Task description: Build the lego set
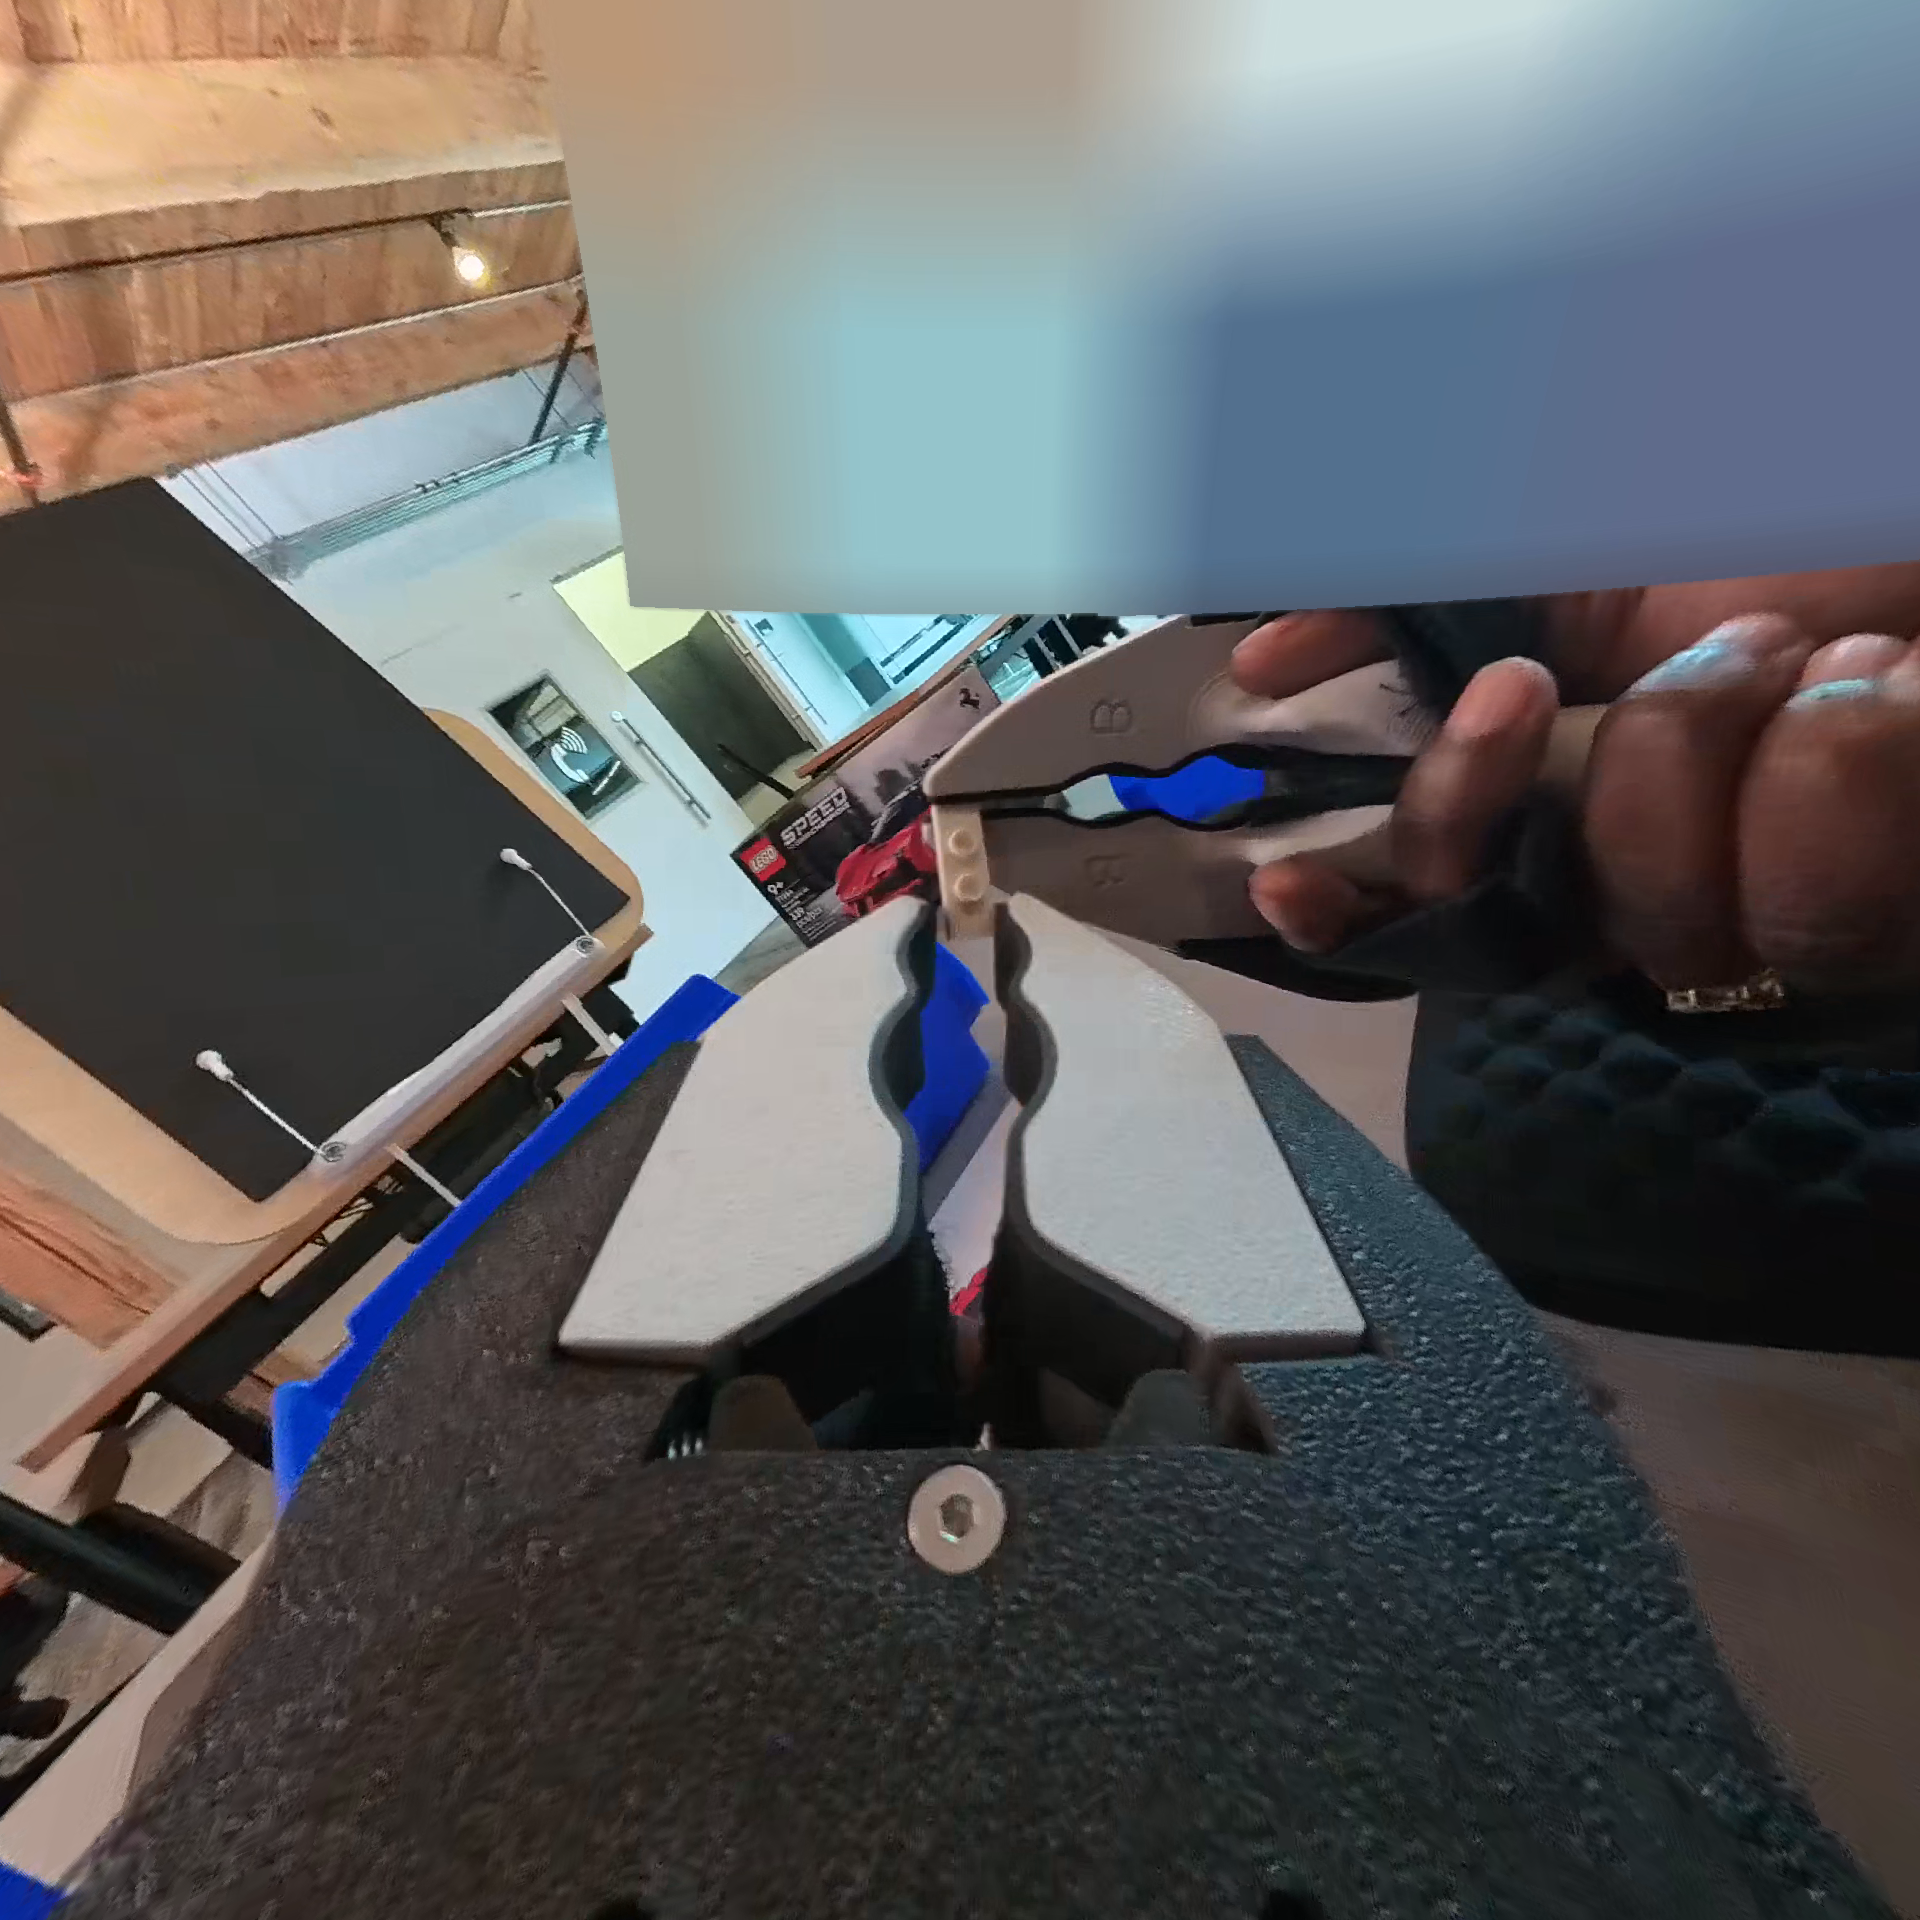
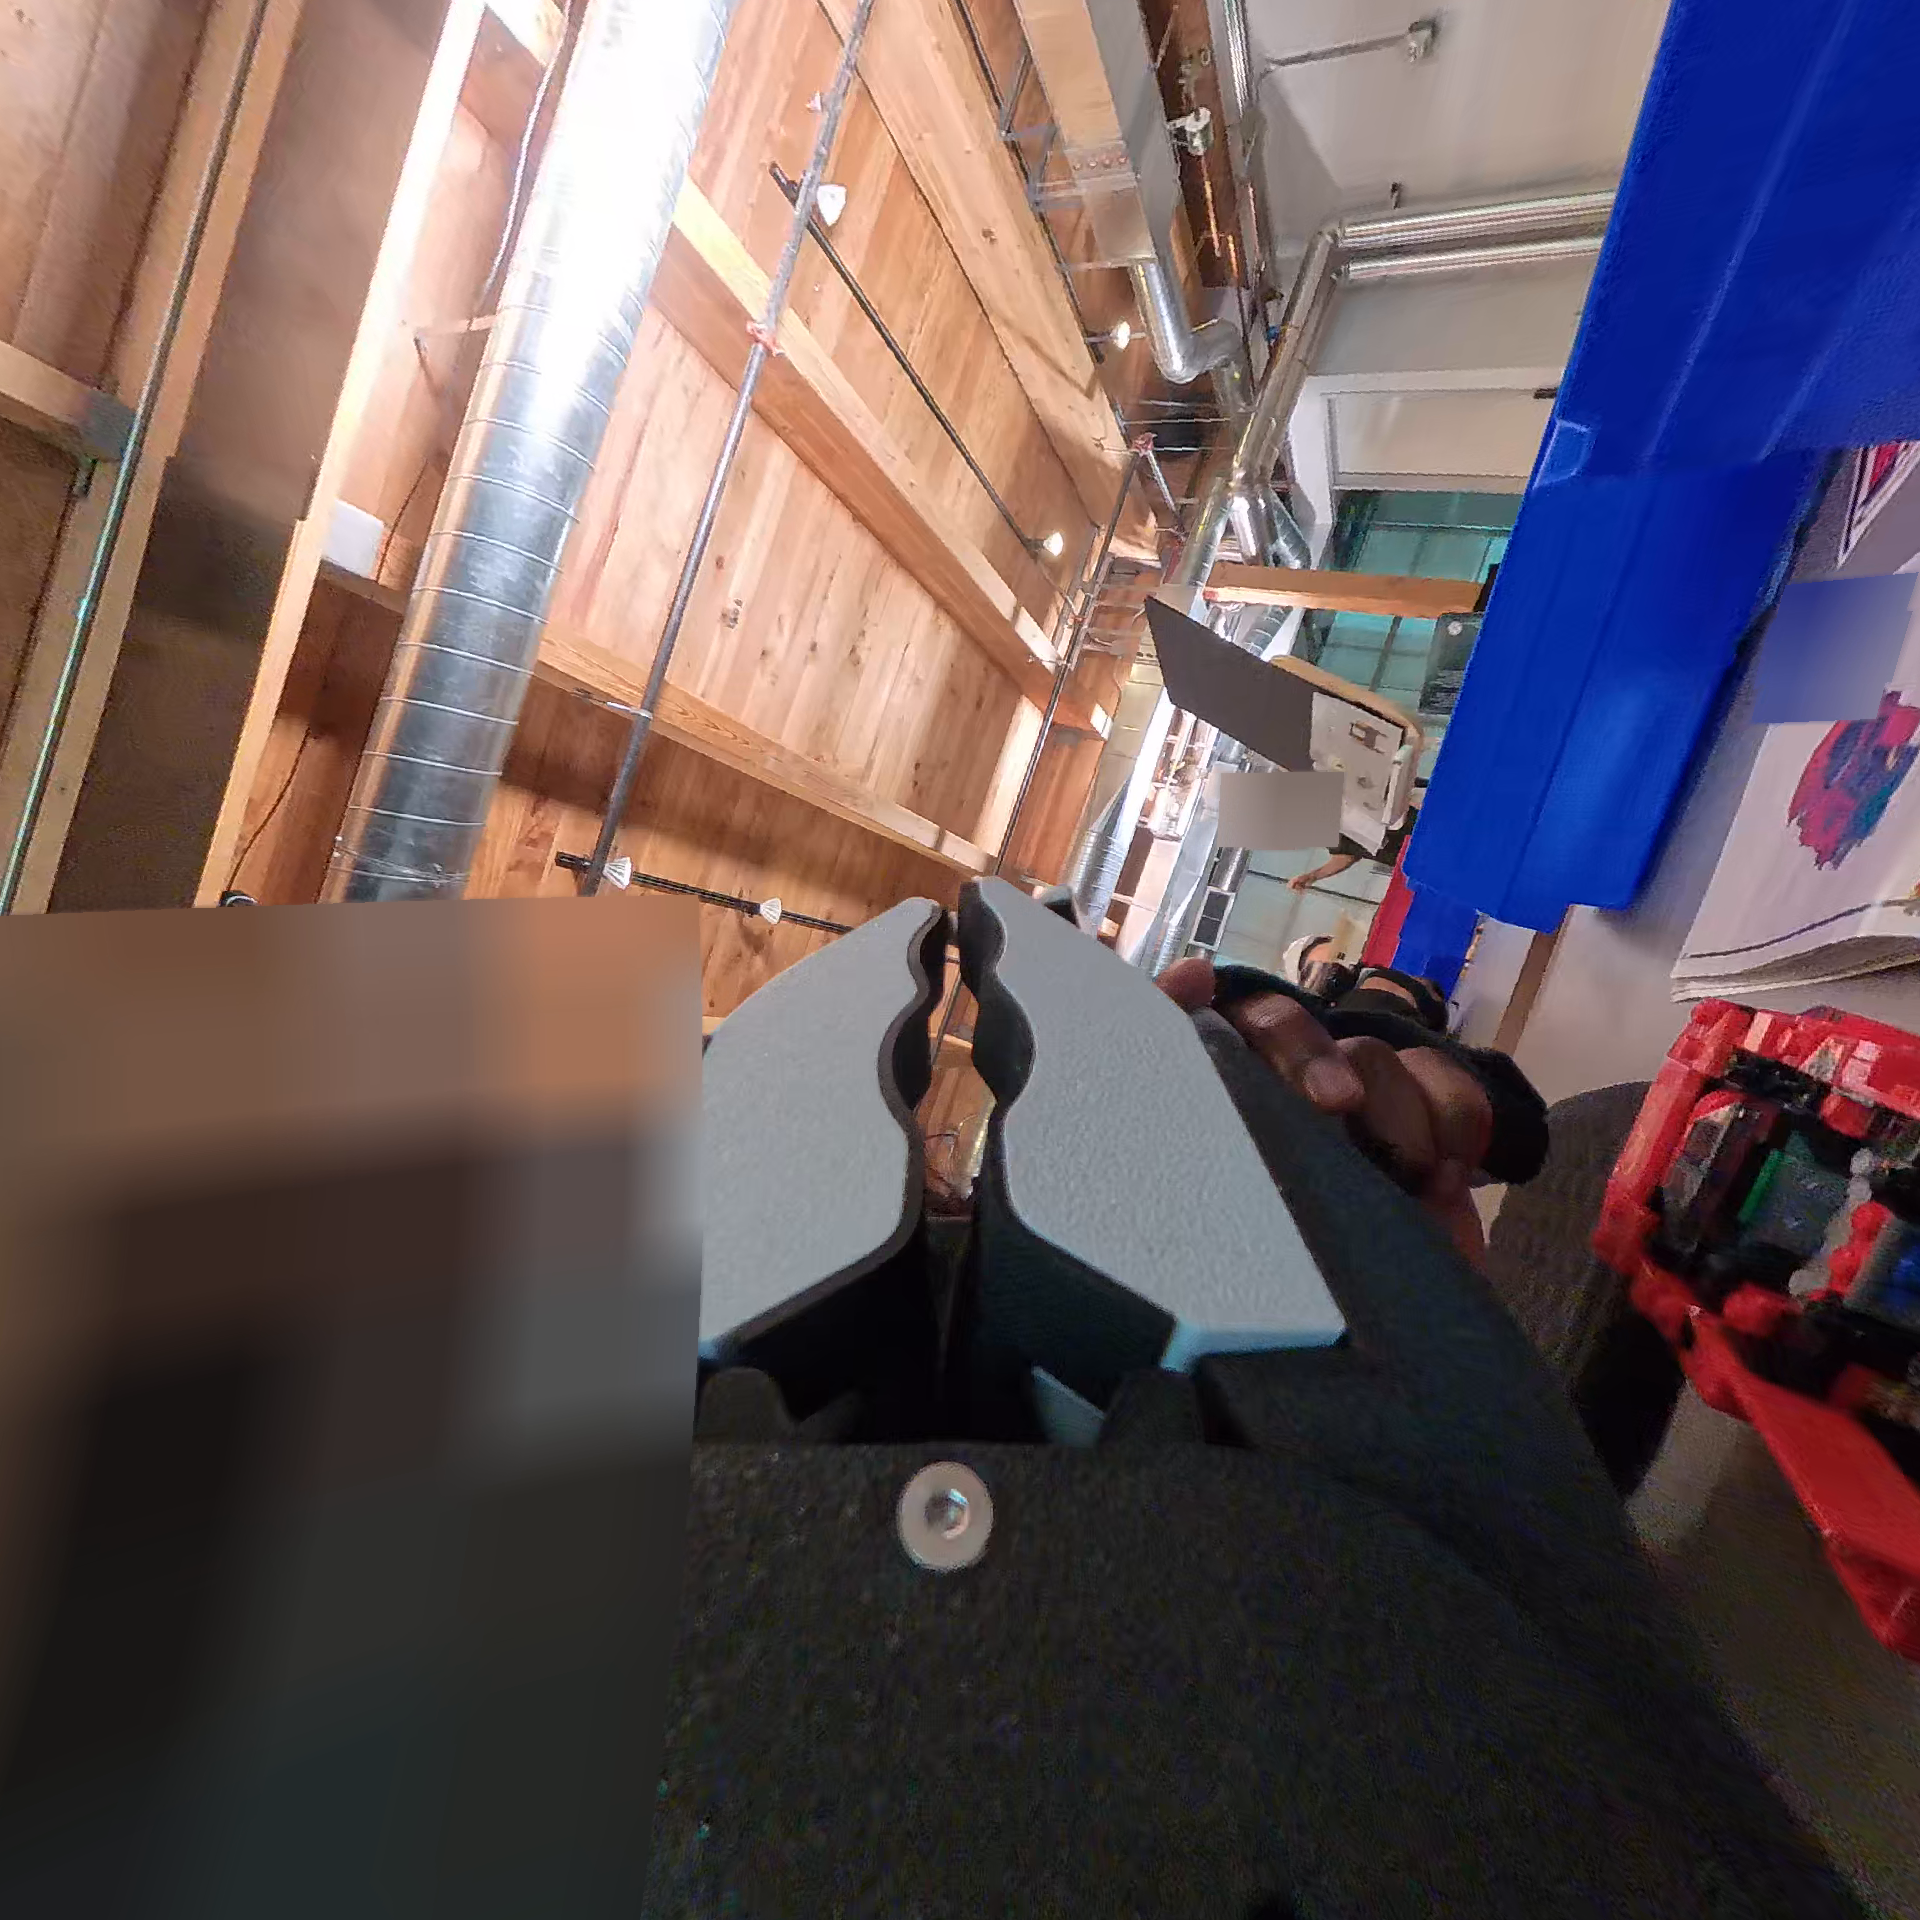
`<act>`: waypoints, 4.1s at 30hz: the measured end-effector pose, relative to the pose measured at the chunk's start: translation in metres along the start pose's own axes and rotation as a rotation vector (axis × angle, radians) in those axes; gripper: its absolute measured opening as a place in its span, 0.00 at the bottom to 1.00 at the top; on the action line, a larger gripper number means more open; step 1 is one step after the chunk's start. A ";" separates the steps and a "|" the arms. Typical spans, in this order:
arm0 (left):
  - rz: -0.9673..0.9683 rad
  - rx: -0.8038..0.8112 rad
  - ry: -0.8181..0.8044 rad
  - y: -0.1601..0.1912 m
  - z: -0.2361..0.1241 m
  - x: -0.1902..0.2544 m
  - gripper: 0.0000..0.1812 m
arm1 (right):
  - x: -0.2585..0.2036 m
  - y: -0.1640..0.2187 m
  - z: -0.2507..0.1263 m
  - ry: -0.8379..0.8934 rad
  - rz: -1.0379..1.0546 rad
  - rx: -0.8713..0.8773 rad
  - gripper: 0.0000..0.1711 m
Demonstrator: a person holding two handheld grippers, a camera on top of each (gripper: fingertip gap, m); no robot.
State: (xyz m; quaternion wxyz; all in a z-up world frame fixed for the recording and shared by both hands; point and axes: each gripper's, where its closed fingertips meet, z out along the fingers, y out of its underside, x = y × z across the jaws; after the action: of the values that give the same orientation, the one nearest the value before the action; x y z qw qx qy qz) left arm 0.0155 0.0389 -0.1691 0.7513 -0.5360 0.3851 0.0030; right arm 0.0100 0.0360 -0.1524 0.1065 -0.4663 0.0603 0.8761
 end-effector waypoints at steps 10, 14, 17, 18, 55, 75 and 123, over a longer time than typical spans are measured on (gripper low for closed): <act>-0.587 0.018 0.404 -0.008 -0.024 0.001 0.04 | 0.002 0.015 -0.010 0.175 -0.705 -0.416 0.14; -1.419 0.536 0.720 -0.053 -0.057 -0.051 0.04 | -0.004 0.024 -0.002 0.296 -1.158 -0.670 0.14; -1.725 0.915 0.744 -0.050 -0.077 -0.091 0.04 | -0.016 0.030 0.015 0.282 -1.288 -0.719 0.11; -1.715 0.919 0.722 -0.049 -0.076 -0.088 0.04 | -0.016 0.031 0.019 0.289 -1.317 -0.737 0.11; -0.378 -0.499 0.728 0.055 -0.047 0.043 0.04 | 0.077 0.029 -0.040 0.713 -1.508 -1.752 0.04; -0.413 -0.507 0.703 0.061 -0.053 0.036 0.09 | 0.084 0.029 -0.036 0.665 -1.477 -1.663 0.04; -0.398 -0.437 0.711 0.082 -0.067 0.043 0.06 | 0.119 0.015 -0.099 0.954 -1.076 -1.701 0.05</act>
State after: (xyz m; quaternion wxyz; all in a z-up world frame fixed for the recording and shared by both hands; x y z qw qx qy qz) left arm -0.0272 0.0018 -0.2682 0.4278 -0.7130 0.4990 -0.2442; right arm 0.0220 0.0167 -0.3062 0.0841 -0.6416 -0.7350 0.2024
